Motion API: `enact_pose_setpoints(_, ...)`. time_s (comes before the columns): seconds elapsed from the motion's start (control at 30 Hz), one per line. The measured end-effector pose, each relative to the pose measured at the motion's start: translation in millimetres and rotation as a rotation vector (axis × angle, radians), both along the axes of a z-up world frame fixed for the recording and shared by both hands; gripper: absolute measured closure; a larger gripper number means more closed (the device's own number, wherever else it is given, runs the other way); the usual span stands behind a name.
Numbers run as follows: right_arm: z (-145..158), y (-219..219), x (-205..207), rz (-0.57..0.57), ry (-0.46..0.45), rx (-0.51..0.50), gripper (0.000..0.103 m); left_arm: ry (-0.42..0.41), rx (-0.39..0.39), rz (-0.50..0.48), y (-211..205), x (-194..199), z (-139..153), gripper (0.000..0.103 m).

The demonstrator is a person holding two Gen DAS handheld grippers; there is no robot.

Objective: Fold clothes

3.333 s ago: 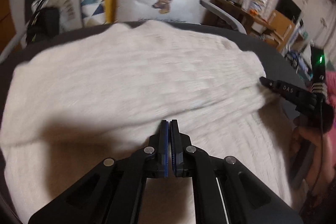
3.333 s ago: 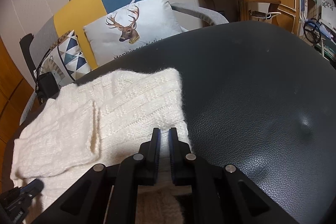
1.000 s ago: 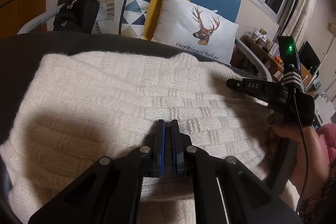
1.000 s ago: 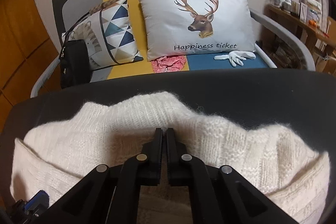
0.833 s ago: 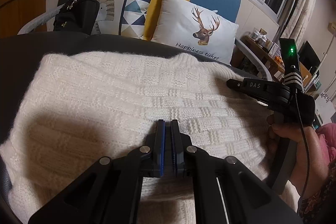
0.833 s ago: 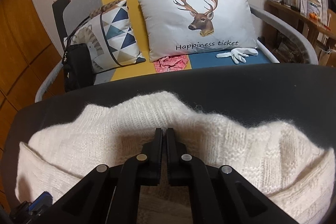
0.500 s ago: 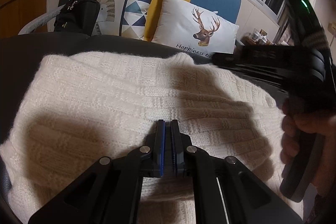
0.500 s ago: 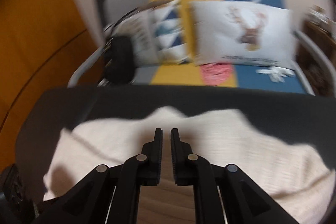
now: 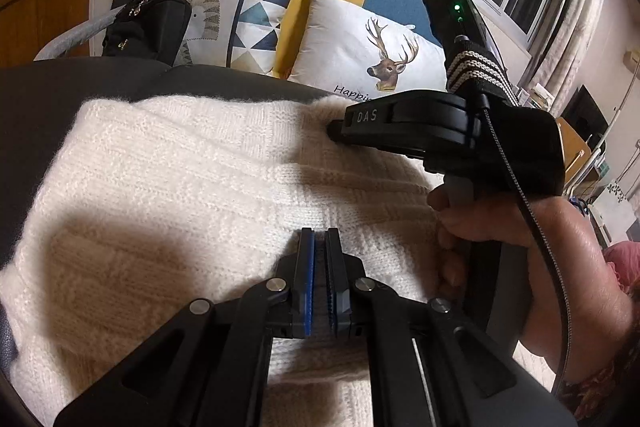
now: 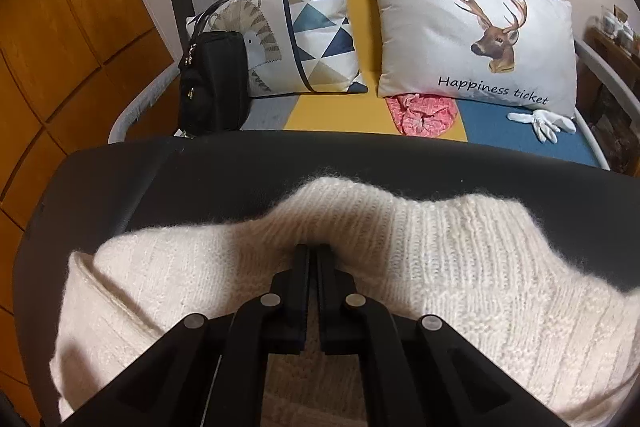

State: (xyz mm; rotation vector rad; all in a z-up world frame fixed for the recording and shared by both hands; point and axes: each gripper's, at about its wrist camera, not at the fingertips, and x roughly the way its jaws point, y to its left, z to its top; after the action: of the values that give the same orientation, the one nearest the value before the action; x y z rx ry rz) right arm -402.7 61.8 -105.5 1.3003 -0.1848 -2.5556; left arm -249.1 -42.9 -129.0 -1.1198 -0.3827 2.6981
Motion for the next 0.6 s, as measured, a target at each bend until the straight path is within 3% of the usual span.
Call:
enact_pose_setpoints(0.07,9,5,6,0.010,0.001,-0.026,0.098,-0.001,0.006,0.000,-1,0,0,0.097)
enact_pose_setpoints(0.17,35,25,30,0.004,0.073,-0.092,0.095,-0.002,0.008,0.000,0,2,1,0.097)
enact_pose_setpoints(0.27,51,60,53,-0.039,0.129,-0.010,0.094,-0.001,0.007,0.001,-1,3,1,0.098)
enact_pose_setpoints(0.37,37,106,56,-0.121,0.058,-0.025,0.094,0.000,-0.005,0.002,1,4,2,0.098)
enact_pose_setpoints(0.53,-1,146,45,-0.222,-0.044,-0.077,0.098,0.000,-0.001,0.002,-1,3,1,0.098)
enact_pose_setpoints(0.6,-8,153,45,-0.252,-0.015,-0.078,0.100,0.000,-0.001,0.002,-1,3,1,0.098)
